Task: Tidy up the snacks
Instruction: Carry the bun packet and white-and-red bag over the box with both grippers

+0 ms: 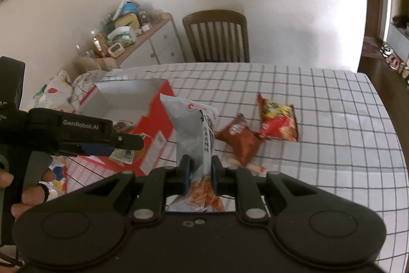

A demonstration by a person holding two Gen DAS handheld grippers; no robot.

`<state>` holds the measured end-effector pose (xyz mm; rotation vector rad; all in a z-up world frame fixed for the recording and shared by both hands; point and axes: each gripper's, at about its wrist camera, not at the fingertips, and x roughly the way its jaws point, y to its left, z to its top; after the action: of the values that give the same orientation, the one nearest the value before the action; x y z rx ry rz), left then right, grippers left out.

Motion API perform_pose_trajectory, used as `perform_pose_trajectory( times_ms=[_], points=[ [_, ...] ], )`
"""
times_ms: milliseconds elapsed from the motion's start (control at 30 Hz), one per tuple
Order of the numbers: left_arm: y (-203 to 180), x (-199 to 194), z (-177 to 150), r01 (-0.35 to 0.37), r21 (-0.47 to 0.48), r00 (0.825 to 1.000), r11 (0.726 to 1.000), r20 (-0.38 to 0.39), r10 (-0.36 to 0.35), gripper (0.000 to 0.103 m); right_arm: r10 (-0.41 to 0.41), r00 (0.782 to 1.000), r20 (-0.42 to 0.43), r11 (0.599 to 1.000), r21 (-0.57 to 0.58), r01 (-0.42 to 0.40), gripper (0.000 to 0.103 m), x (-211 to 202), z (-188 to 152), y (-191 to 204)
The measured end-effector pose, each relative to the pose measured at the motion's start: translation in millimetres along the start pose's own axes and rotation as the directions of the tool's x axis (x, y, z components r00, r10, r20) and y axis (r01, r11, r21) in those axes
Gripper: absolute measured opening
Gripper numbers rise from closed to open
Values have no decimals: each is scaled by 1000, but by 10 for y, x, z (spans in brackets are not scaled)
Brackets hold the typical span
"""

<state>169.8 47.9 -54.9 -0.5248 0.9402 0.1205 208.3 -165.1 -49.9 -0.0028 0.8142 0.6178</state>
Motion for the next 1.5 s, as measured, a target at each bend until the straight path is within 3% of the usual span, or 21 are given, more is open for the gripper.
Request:
perform_pose_trajectory(
  times_ms=[767, 1100, 1500],
  points=[
    [1050, -499, 616, -96, -21, 991, 995, 89, 98, 56, 49, 999, 8, 991, -123, -48, 15, 605, 437, 1315],
    [1478, -400, 846, -147, -39, 986, 988, 76, 149, 56, 27, 999, -17, 992, -124, -29, 15, 948, 506, 1629],
    [1767, 4, 1079, -183, -12, 982, 983, 47, 183, 56, -46, 997, -59, 992, -117, 39, 15, 1463, 548, 1807]
  ],
)
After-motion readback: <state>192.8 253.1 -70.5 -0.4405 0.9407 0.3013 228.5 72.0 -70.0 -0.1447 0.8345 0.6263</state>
